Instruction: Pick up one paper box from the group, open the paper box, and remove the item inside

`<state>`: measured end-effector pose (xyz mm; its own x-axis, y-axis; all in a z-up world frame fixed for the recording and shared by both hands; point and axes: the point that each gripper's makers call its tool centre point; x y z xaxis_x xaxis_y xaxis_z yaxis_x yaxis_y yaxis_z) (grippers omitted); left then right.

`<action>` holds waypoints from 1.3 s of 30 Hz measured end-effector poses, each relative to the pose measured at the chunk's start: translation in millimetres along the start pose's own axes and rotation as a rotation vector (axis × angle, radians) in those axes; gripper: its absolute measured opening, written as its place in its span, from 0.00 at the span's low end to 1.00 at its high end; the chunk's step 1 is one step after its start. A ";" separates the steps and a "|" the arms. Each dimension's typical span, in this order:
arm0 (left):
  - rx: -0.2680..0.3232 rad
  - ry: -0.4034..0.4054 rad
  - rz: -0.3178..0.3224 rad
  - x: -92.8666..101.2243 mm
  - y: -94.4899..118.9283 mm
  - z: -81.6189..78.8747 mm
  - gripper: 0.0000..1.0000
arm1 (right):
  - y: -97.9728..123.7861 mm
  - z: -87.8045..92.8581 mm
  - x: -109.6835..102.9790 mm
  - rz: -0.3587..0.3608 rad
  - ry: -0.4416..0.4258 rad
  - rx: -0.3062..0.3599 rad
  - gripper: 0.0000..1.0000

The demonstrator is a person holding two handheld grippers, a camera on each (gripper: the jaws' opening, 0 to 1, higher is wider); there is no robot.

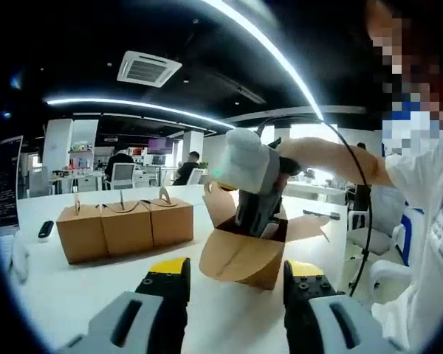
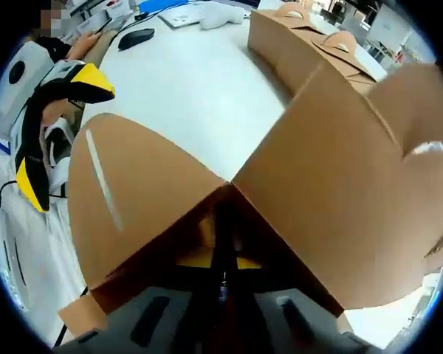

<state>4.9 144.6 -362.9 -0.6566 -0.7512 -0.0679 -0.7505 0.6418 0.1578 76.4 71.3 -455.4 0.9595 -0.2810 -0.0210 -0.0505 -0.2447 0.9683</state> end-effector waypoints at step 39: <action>0.001 -0.006 -0.011 -2.1 7.1 -2.5 0.51 | 31.0 -12.6 14.2 0.096 -0.100 0.004 0.08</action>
<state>1.2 150.3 -359.2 -0.6488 -0.7571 -0.0757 -0.7577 0.6337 0.1560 91.9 71.3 -422.6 0.9177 -0.3945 0.0463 -0.1415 -0.2158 0.9661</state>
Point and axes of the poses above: the point that each gripper's makers call its tool centre point, and the gripper's own axes: y roughly backward along the fingers, x roughly to its right, z roughly out of its underside, and after that the axes turned 8 degrees about -y, right-handed
